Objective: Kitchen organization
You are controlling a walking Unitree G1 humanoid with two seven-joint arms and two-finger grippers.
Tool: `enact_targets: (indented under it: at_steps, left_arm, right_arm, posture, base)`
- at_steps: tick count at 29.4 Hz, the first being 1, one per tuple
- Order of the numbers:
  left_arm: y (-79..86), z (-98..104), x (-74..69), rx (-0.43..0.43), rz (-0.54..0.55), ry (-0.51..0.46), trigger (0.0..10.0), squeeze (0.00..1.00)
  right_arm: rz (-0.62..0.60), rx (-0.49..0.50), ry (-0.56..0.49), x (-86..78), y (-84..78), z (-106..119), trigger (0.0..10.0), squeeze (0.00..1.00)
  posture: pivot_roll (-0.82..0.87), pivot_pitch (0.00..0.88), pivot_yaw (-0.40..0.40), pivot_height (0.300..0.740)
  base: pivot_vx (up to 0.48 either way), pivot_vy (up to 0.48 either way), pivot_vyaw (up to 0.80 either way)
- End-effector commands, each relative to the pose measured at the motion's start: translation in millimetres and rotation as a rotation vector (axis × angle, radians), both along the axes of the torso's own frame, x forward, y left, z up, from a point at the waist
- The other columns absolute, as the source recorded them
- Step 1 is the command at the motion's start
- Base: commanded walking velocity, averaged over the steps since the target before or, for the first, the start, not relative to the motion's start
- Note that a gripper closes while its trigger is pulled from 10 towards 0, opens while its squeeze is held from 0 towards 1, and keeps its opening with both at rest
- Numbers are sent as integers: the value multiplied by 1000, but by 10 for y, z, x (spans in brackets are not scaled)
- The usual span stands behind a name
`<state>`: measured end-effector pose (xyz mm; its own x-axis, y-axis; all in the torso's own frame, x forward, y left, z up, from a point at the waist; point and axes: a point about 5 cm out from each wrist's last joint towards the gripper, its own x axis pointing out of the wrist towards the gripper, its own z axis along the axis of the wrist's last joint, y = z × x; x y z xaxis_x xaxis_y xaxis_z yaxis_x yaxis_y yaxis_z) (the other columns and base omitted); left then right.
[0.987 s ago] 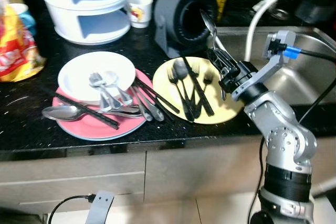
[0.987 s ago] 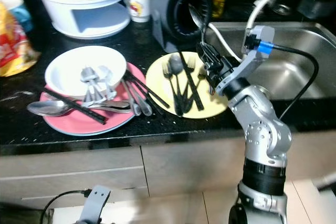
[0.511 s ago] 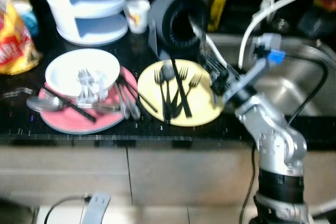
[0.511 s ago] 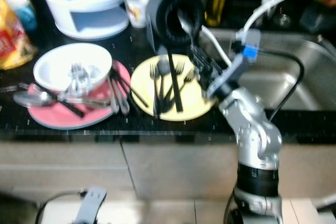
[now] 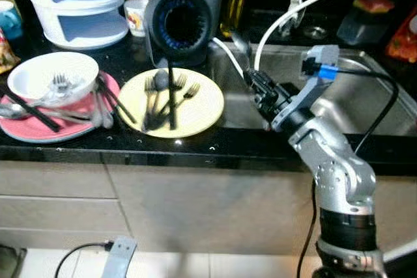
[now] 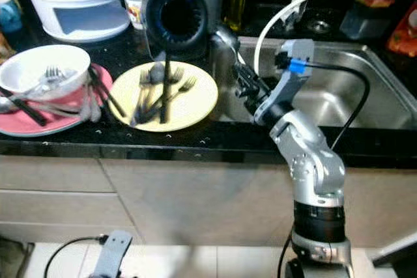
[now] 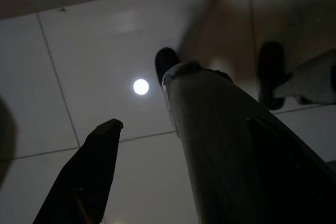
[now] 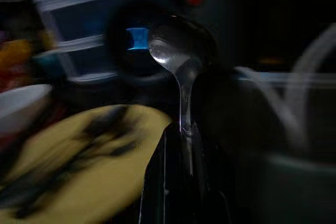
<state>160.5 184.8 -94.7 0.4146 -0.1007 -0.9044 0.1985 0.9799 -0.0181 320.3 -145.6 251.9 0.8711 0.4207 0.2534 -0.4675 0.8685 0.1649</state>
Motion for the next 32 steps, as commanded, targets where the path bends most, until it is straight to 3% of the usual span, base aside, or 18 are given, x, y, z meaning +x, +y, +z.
enact_targets:
  at_steps: [1, 6, 16, 21, 27, 32]
  left_arm:
    - [2, -84, -214, 4, 5, 85, 10000, 0]
    - [-6, -85, -214, 6, 1, 84, 10000, 0]
    - [-32, -95, -232, 2, -1, 91, 10000, 0]
    - [-50, -108, -269, -7, 4, 100, 10000, 0]
    - [-59, -145, -386, -14, 9, 131, 10000, 0]
    - [-57, -178, -507, -20, 14, 157, 10000, 0]
  right_arm:
    - [-10, -7, -14, 6, -2, 6, 10000, 0]
    - [-14, -19, -11, 13, 1, -3, 10000, 0]
    - [-151, -100, 42, 157, -23, -78, 10000, 0]
    - [-296, -198, 68, 319, -94, -23, 10000, 0]
    - [-390, -245, 65, 415, -247, 153, 10000, 0]
    - [-417, -295, 54, 459, -264, 199, 10000, 0]
  posture:
    - [-3, 62, -51, 740]
    - [-3, 65, -54, 740]
    - [-2, 80, -61, 740]
    - [1, 105, -66, 740]
    - [-3, 168, -78, 740]
    - [-9, 221, -93, 740]
  base:
    - [0, 0, 0]
    - [0, 0, 0]
    - [0, 0, 0]
    - [0, 0, 0]
    - [0, 0, 0]
    - [0, 0, 0]
